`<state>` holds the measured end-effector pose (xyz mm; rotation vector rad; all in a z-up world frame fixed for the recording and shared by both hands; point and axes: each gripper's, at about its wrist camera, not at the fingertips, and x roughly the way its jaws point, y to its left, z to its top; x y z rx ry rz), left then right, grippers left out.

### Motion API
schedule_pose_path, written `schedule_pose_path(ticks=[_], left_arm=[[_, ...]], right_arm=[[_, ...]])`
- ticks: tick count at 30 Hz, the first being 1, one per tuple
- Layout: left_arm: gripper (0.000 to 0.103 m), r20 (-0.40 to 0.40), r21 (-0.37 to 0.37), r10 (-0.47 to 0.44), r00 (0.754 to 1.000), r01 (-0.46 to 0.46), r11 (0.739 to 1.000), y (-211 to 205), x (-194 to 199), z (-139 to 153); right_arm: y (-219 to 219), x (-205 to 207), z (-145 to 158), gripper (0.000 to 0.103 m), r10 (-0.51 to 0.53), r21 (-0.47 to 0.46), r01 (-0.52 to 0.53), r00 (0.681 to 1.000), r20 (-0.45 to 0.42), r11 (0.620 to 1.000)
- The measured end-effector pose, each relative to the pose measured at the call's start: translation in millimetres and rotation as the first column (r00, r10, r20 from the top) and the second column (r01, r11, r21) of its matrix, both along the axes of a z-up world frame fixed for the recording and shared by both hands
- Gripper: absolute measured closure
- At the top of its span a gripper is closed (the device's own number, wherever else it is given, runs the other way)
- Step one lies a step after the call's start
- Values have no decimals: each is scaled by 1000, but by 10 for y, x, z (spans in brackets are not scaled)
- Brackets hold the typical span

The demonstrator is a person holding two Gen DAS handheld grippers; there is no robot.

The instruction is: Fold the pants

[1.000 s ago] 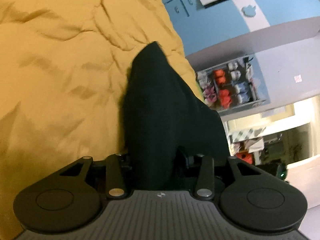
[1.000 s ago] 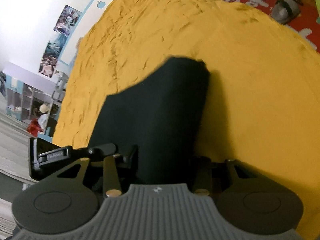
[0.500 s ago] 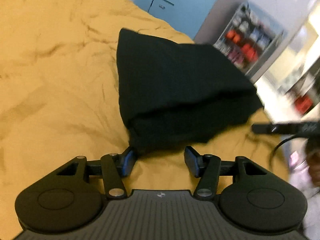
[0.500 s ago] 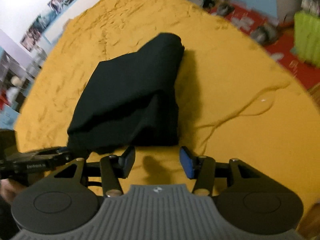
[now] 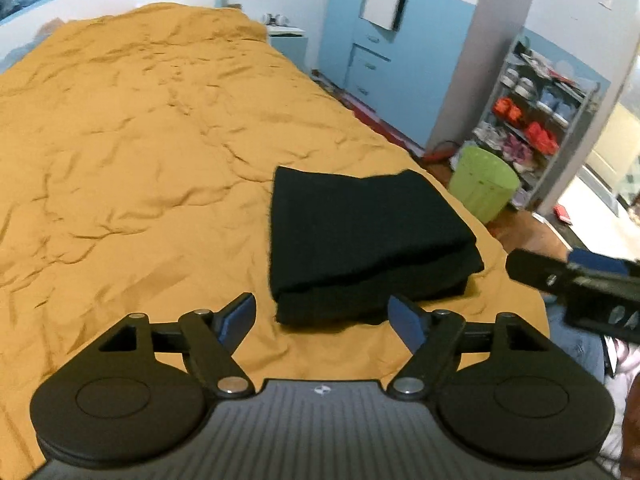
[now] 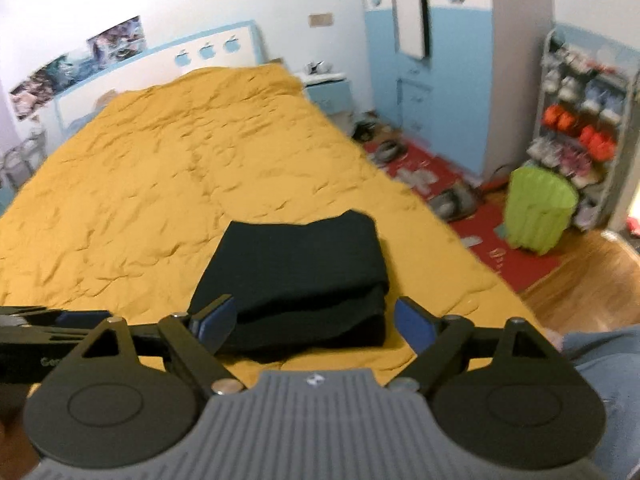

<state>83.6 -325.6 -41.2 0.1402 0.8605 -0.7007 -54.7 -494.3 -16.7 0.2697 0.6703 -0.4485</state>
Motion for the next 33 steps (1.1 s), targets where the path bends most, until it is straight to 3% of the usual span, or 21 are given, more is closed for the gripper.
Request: schedule_pose_path(ticks=[3, 6, 33], left_arm=[[15, 26, 27, 44, 999, -45, 999, 11, -35, 16], [14, 23, 28, 62, 998, -62, 998, 71, -65, 31], [14, 56, 49, 47, 997, -50, 998, 85, -214, 59]], right_arm=[[188, 20, 64, 21, -69, -49, 67, 997, -44, 997], [292, 1, 68, 21, -99, -24, 98, 993, -57, 995], [384, -41, 95, 21, -131, -8, 131, 987, -94, 991]])
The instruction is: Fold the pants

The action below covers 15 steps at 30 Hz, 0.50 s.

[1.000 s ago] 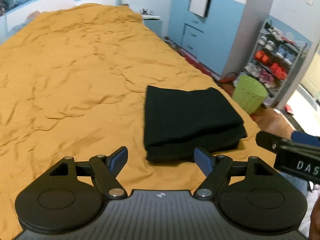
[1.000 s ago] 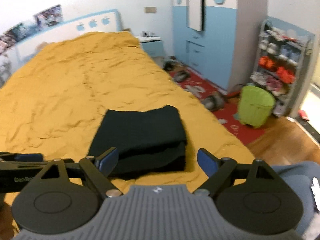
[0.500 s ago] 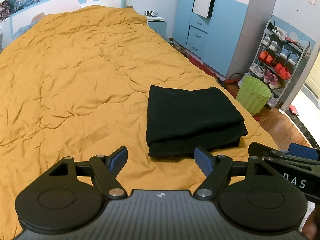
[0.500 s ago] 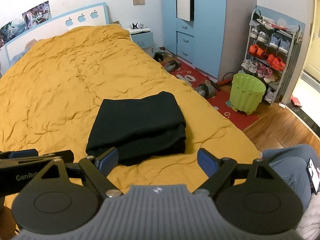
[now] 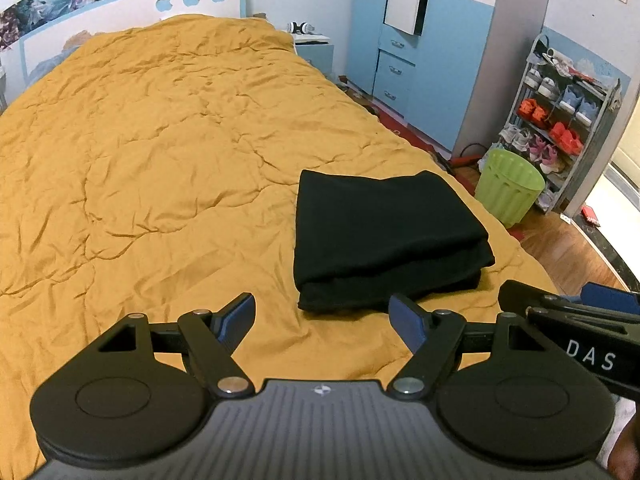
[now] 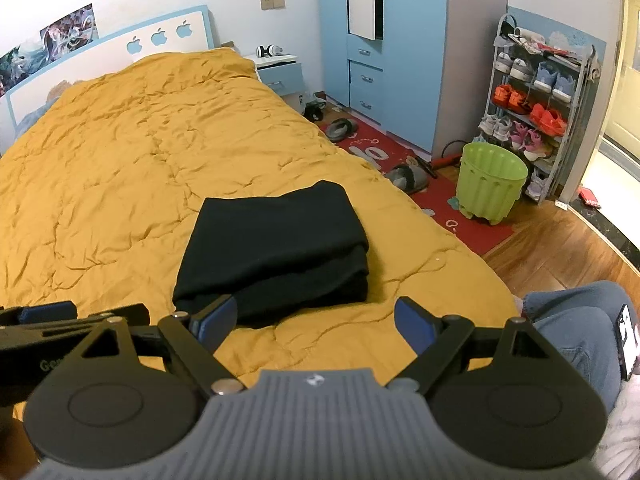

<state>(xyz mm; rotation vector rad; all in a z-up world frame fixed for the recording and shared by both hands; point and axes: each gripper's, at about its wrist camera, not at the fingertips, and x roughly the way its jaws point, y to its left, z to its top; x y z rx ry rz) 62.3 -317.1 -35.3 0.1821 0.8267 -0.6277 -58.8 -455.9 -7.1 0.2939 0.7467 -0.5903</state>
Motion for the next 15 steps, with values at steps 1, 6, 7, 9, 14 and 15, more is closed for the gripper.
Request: schedule_pose_path(ticks=[1, 6, 7, 9, 14, 15], left_arm=[[14, -1, 0, 0, 1000, 0, 1000, 1, -1, -3], [14, -1, 2, 0, 1000, 0, 1000, 22, 18, -7], [14, -1, 1, 0, 1000, 0, 1000, 23, 18, -7], [14, -2, 1, -1, 1000, 1, 1000, 23, 17, -6], [14, -1, 3, 0, 1000, 0, 1000, 24, 18, -7], [14, -2, 3, -1, 1000, 1, 1000, 26, 21, -10]], right_arm=[[5, 1, -1, 21, 0, -1, 0, 1000, 0, 1000], [20, -8, -8, 21, -2, 2, 2, 1000, 0, 1000], [20, -7, -9, 21, -2, 1, 2, 1000, 0, 1000], [29, -13, -9, 21, -3, -1, 3, 1000, 0, 1000], [28, -16, -14, 21, -3, 0, 3, 1000, -2, 1000], [31, -20, -14, 21, -4, 2, 4, 1000, -3, 1000]])
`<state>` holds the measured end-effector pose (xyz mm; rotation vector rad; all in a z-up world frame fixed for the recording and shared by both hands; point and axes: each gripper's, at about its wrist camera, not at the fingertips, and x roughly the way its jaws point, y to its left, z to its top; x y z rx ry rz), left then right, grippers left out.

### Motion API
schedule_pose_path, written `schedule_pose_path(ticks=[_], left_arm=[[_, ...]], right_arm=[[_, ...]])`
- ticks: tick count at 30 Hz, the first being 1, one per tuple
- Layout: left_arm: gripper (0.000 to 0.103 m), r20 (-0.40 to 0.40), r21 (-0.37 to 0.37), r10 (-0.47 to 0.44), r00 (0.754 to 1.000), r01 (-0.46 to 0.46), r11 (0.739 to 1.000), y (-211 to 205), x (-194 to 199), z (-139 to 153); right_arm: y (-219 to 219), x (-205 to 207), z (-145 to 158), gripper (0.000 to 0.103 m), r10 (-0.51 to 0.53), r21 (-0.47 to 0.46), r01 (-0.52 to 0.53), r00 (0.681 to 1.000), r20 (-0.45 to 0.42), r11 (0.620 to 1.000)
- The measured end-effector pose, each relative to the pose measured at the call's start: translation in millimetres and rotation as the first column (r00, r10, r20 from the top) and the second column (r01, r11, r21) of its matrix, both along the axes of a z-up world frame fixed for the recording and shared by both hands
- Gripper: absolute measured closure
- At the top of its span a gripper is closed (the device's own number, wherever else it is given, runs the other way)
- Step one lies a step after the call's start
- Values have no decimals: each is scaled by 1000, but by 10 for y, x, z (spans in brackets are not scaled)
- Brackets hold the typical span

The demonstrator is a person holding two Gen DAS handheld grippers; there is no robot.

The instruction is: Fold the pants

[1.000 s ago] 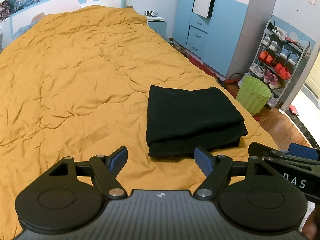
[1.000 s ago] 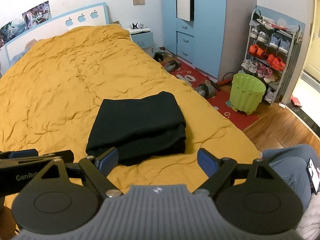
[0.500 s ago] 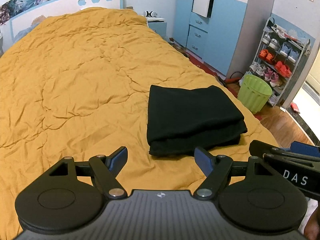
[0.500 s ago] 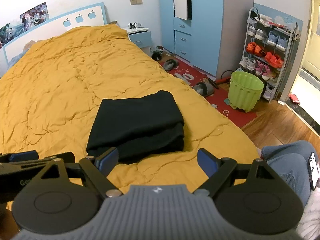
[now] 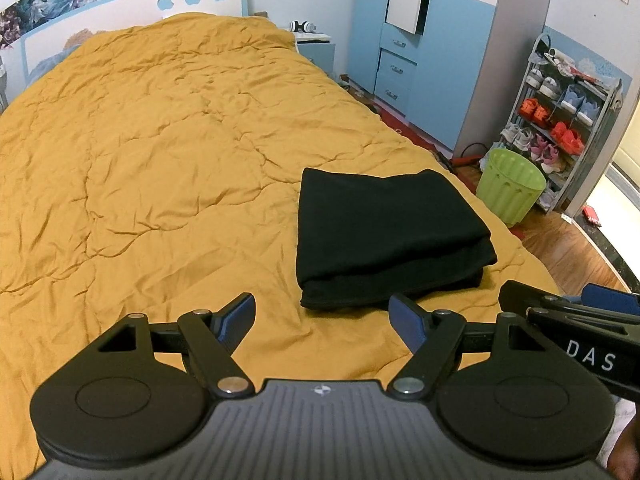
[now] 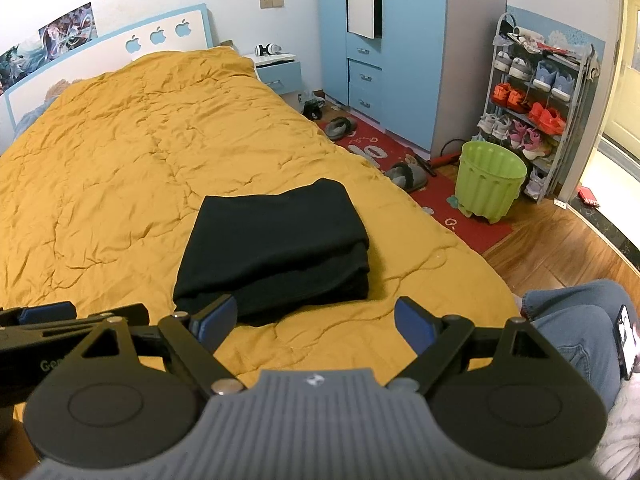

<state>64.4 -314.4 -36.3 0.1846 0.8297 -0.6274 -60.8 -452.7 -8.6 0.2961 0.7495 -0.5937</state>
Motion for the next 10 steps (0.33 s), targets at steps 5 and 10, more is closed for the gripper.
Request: schedule_pose_path(ticks=[5, 10], left_arm=[[14, 8, -1, 2, 1000, -2, 1000, 8, -6, -1], [14, 21, 6, 5, 1000, -5, 1000, 13, -23, -6]], right_arm=[[3, -4, 5, 21, -1, 1, 1, 1000, 0, 1000], [17, -11, 6, 21, -1, -2, 1, 1000, -2, 1000]])
